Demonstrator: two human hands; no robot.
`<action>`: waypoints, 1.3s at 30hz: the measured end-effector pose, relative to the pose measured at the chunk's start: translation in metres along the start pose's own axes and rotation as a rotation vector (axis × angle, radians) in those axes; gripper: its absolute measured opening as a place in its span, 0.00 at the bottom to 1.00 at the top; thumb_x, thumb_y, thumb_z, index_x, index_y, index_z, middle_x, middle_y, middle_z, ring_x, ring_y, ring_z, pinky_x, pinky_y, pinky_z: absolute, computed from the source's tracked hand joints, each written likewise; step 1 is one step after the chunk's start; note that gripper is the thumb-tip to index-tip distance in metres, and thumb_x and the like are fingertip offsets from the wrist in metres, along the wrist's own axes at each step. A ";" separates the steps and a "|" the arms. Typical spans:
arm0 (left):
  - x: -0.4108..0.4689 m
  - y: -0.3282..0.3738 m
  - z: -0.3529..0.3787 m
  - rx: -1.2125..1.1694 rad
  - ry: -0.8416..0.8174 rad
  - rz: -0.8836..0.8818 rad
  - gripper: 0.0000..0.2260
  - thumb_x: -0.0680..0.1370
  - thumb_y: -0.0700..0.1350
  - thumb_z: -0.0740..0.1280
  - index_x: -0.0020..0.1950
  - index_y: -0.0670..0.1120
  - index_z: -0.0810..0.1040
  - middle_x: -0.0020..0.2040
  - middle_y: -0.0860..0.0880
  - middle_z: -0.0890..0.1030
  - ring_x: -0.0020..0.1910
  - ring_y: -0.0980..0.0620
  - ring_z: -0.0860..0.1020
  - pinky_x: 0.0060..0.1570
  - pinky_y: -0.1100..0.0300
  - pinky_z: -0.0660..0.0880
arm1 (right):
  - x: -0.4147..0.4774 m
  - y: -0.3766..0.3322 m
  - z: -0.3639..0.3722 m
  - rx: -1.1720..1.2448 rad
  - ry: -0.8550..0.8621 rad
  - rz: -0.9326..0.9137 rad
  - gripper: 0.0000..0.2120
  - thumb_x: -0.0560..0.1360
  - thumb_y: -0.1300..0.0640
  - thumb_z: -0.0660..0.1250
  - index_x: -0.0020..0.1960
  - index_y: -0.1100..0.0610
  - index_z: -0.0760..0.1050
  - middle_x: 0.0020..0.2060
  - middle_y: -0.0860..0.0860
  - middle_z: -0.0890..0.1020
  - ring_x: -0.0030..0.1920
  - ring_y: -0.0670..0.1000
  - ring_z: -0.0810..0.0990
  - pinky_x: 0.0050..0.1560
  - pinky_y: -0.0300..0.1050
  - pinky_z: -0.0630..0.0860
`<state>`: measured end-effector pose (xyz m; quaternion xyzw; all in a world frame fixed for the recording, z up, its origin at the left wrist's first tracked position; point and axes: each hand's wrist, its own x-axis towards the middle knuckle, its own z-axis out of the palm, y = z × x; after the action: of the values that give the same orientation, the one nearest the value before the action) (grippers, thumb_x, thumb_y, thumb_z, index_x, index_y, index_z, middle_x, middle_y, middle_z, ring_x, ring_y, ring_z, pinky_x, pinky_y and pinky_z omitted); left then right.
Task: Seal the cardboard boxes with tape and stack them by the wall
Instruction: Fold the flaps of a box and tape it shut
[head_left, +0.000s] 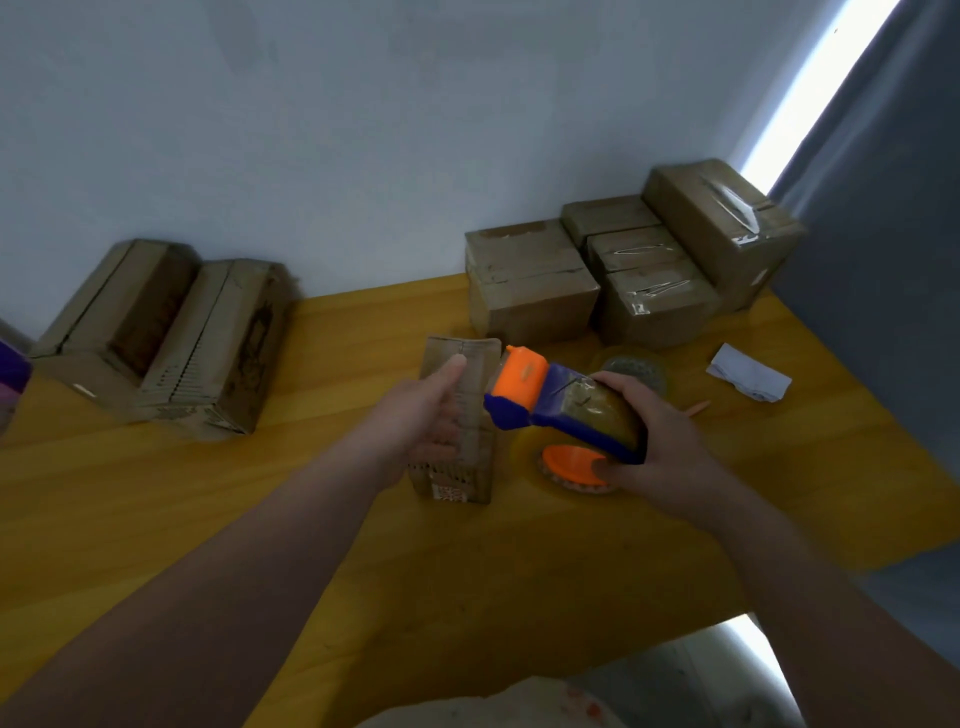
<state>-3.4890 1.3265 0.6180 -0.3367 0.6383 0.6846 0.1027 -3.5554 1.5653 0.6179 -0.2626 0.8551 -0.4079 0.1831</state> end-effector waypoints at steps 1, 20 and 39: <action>0.000 0.001 0.000 -0.057 -0.051 -0.076 0.21 0.76 0.59 0.65 0.57 0.42 0.76 0.49 0.44 0.82 0.47 0.47 0.81 0.38 0.55 0.79 | 0.000 -0.002 0.001 -0.013 -0.002 -0.030 0.39 0.67 0.66 0.77 0.65 0.40 0.61 0.57 0.40 0.68 0.58 0.46 0.71 0.52 0.39 0.75; 0.003 -0.053 -0.065 0.037 0.355 0.074 0.11 0.78 0.39 0.68 0.35 0.41 0.75 0.33 0.43 0.75 0.32 0.48 0.72 0.36 0.55 0.72 | 0.008 0.004 -0.033 -0.429 -0.367 -0.134 0.42 0.67 0.47 0.77 0.69 0.29 0.52 0.58 0.38 0.71 0.51 0.36 0.73 0.45 0.31 0.74; 0.011 -0.081 -0.042 0.206 0.391 0.113 0.13 0.79 0.47 0.66 0.37 0.41 0.76 0.35 0.43 0.77 0.35 0.46 0.74 0.45 0.46 0.75 | 0.017 0.035 -0.012 -0.593 -0.372 -0.130 0.40 0.70 0.37 0.70 0.73 0.30 0.51 0.56 0.45 0.72 0.55 0.44 0.72 0.56 0.46 0.75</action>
<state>-3.4374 1.2969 0.5479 -0.4144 0.7305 0.5422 -0.0275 -3.5857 1.5806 0.5954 -0.4283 0.8697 -0.0977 0.2251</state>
